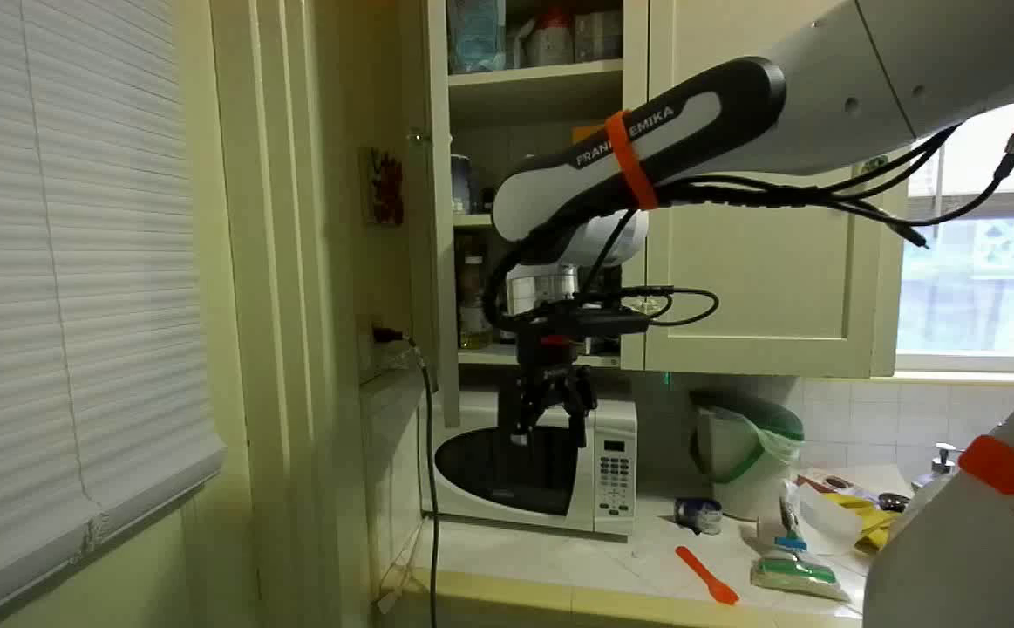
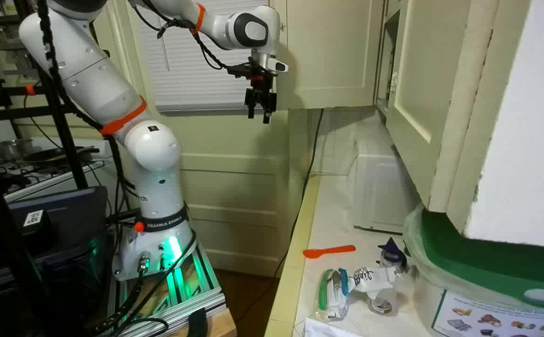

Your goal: Put the plastic bag on the microwave

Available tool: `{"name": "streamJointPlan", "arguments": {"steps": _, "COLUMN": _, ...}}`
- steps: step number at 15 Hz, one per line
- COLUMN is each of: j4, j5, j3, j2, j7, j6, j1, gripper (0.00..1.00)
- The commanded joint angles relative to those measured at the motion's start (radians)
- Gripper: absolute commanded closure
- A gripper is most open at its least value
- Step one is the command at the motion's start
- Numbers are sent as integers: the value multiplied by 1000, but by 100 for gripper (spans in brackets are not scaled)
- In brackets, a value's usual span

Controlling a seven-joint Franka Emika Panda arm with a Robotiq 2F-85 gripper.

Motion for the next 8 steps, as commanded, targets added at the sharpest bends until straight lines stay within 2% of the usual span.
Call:
{"name": "streamJointPlan", "arguments": {"steps": 1, "j4": 2, "j5": 1, "j3": 3, "j2": 0, "j7": -1, "j6": -2, "j1": -4, "gripper": 0}}
{"name": "streamJointPlan", "arguments": {"steps": 6, "j4": 2, "j5": 1, "j3": 4, "j2": 0, "j7": -1, "j6": -2, "j1": -4, "gripper": 0}}
{"name": "streamJointPlan", "arguments": {"steps": 8, "j4": -32, "j5": -3, "j3": -21, "j2": -35, "j7": 35, "j6": 10, "j1": -40, "gripper": 0}}
